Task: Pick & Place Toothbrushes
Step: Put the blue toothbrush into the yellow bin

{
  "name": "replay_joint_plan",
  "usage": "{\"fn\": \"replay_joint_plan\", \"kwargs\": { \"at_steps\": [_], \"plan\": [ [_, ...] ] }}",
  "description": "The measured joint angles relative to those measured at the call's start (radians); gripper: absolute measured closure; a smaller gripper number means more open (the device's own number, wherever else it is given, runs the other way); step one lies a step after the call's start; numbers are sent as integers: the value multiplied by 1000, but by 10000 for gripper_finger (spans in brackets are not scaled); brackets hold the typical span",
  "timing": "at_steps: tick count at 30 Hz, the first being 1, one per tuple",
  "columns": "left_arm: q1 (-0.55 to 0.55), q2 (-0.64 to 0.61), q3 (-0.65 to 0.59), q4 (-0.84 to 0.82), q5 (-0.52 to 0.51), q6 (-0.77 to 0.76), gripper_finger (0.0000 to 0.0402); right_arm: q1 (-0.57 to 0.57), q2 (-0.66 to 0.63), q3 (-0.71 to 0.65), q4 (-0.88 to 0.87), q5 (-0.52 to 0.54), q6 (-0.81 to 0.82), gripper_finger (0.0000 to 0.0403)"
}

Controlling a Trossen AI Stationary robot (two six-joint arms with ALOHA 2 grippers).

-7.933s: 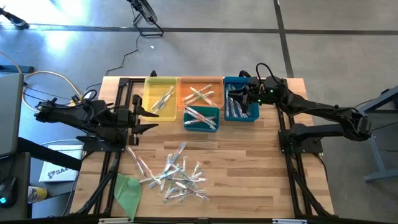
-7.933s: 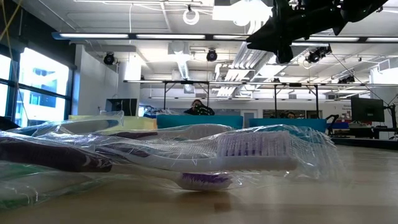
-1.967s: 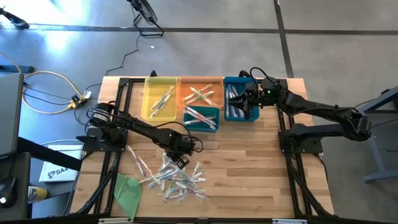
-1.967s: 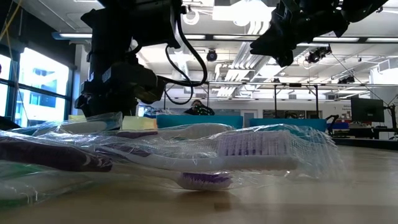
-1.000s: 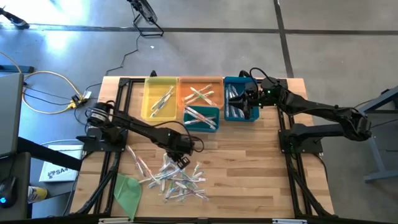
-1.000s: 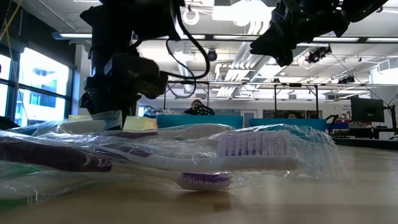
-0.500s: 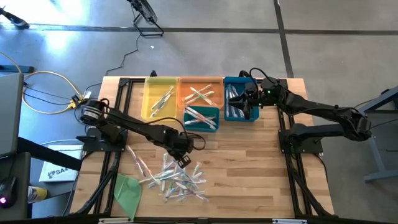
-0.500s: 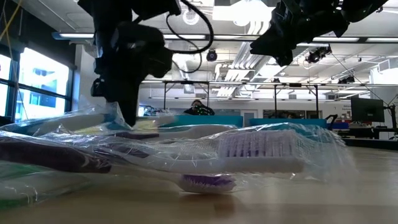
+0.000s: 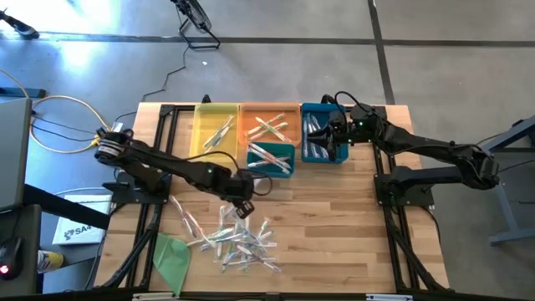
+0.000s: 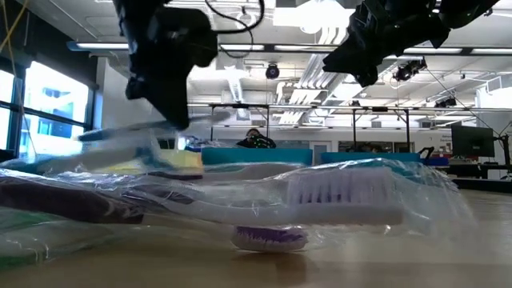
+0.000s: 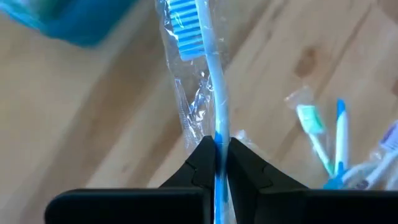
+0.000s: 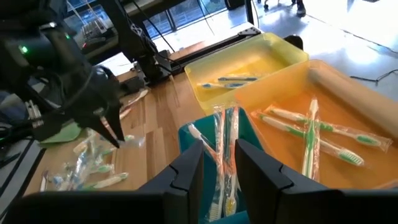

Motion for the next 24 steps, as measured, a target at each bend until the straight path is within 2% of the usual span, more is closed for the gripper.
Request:
{"fn": "replay_joint_plan", "kwargs": {
  "at_steps": [5,11,20,24],
  "plan": [
    [29,-69,1,-48,-66,32,387,0,0,0,2,6,-2,318],
    [124,-164,0,-104,-124,165,387,0,0,0,4,5,5,318],
    [376,-280,0,-106,-126,421,387,0,-1,0,-3,12,8,318],
    [514,-301,0,-113,-60,510,387,0,0,0,-4,12,8,318]
  ]
}}
